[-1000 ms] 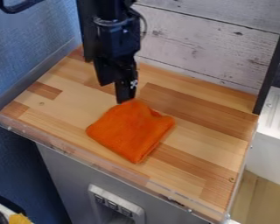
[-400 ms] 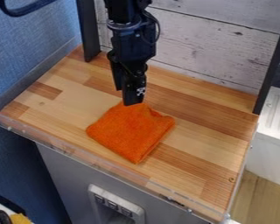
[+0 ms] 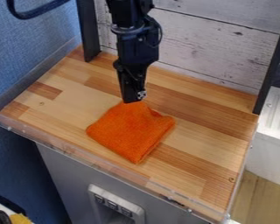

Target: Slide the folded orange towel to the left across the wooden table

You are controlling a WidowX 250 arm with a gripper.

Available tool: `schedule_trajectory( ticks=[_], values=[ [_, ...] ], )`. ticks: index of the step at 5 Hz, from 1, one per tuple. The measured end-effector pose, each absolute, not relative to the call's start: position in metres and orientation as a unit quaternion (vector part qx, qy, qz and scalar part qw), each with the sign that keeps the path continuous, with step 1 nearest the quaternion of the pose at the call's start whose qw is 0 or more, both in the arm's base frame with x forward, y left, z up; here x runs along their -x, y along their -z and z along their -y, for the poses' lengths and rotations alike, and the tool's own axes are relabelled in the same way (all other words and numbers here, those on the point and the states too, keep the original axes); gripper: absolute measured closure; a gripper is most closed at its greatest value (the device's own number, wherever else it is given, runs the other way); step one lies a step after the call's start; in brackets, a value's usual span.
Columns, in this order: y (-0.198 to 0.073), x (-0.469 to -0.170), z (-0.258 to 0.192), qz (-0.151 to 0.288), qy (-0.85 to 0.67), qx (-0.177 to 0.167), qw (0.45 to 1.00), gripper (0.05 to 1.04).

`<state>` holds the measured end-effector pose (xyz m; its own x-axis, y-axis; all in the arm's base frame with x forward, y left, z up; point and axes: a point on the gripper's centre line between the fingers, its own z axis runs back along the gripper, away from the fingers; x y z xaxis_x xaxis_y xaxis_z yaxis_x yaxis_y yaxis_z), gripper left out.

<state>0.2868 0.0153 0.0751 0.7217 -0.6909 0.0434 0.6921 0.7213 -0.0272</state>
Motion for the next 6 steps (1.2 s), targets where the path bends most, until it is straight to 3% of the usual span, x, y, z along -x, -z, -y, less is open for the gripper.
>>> schedule_trajectory(
  ticks=[1, 3, 6],
  values=[
    [-0.063, -0.290, -0.015, 0.002, 0.381, 0.028, 0.924, 1.016],
    [-0.045, -0.288, -0.013, -0.016, 0.377, 0.029, 0.926, 1.024],
    [-0.024, -0.281, -0.023, -0.047, 0.375, 0.001, 0.926, 1.024]
  ],
)
